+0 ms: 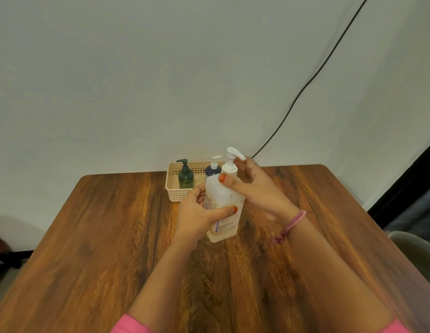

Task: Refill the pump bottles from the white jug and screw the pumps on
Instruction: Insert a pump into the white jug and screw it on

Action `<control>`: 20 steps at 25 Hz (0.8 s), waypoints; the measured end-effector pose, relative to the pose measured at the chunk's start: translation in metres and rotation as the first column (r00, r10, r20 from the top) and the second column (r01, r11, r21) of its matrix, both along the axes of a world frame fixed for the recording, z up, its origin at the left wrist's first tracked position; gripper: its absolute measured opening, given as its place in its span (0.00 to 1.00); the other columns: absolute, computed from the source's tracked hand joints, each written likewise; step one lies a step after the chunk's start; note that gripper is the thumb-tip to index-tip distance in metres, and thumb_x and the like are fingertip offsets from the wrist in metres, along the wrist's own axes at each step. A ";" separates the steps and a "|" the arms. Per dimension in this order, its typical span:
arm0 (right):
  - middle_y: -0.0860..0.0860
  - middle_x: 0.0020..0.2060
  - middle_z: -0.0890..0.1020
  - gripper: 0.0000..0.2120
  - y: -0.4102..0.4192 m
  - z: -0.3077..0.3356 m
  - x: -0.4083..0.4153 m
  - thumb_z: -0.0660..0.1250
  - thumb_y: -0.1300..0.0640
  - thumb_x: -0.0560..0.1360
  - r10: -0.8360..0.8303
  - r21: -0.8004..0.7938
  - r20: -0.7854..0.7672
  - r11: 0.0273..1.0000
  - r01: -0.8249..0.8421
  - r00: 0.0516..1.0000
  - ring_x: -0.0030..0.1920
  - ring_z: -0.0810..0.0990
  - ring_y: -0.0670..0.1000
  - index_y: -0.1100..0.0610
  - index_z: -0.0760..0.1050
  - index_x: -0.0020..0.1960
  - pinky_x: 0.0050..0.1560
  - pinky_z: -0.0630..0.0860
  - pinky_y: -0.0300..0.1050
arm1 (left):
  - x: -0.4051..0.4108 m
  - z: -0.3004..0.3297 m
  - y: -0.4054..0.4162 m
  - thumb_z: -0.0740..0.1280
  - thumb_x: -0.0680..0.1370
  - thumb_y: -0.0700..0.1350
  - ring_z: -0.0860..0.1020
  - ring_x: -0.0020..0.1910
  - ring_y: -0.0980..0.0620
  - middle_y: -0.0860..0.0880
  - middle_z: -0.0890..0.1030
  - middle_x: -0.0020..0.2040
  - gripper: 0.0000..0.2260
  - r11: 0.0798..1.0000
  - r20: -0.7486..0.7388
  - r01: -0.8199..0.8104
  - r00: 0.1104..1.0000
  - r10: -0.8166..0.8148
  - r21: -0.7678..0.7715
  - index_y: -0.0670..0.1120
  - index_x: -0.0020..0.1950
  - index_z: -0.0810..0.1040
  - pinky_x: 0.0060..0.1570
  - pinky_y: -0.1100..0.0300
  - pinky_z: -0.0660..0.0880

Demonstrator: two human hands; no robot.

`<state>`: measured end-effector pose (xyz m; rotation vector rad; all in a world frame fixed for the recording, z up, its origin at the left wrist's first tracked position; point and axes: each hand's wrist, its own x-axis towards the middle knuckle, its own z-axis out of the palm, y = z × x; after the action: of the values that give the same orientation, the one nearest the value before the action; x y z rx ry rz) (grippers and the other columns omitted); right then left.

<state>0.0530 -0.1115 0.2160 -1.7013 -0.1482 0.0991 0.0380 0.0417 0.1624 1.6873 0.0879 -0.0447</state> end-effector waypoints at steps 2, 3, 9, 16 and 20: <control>0.45 0.59 0.79 0.25 -0.006 0.001 0.000 0.73 0.47 0.67 0.097 0.084 0.014 0.992 -0.097 0.995 0.57 0.80 0.48 0.46 0.74 0.63 0.53 0.80 0.48 | 0.000 0.001 0.000 0.82 0.58 0.47 0.80 0.55 0.52 0.53 0.82 0.55 0.36 1.000 0.004 0.004 1.000 -0.004 0.001 0.51 0.64 0.74 0.53 0.48 0.80; 0.48 0.56 0.81 0.21 -0.003 -0.001 0.000 0.75 0.50 0.68 0.047 0.095 0.033 0.994 -0.050 0.998 0.56 0.80 0.50 0.49 0.76 0.60 0.51 0.80 0.48 | 0.001 0.002 -0.001 0.82 0.59 0.47 0.80 0.55 0.52 0.53 0.81 0.55 0.36 1.000 0.014 0.007 1.000 -0.007 0.017 0.51 0.64 0.74 0.54 0.48 0.80; 0.48 0.55 0.80 0.24 0.010 -0.006 -0.001 0.76 0.49 0.66 -0.102 0.105 -0.035 0.989 0.105 0.994 0.52 0.81 0.49 0.51 0.73 0.59 0.40 0.80 0.40 | 0.001 0.001 0.000 0.82 0.60 0.47 0.79 0.55 0.53 0.54 0.80 0.55 0.35 0.999 0.006 -0.008 1.000 0.007 0.035 0.51 0.64 0.73 0.54 0.52 0.80; 0.51 0.53 0.82 0.17 0.012 -0.010 0.001 0.76 0.54 0.68 -0.151 0.133 -0.014 0.979 0.152 0.988 0.52 0.82 0.52 0.54 0.76 0.54 0.44 0.80 0.44 | 0.003 -0.003 0.000 0.82 0.59 0.46 0.80 0.54 0.52 0.53 0.81 0.54 0.34 1.000 -0.012 -0.001 1.000 0.001 0.027 0.51 0.62 0.74 0.53 0.51 0.80; 0.49 0.51 0.81 0.20 0.020 -0.015 0.002 0.77 0.50 0.67 -0.230 0.054 0.005 0.972 0.230 0.973 0.50 0.82 0.49 0.52 0.73 0.54 0.43 0.82 0.43 | 0.004 -0.005 0.001 0.82 0.60 0.46 0.79 0.56 0.52 0.53 0.80 0.56 0.35 0.999 -0.014 -0.012 1.000 0.013 0.037 0.50 0.64 0.73 0.55 0.49 0.79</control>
<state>0.0549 -0.0919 0.2013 -1.6538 0.0387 -0.0864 0.0425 0.0423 0.1579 1.7238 0.1104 -0.0458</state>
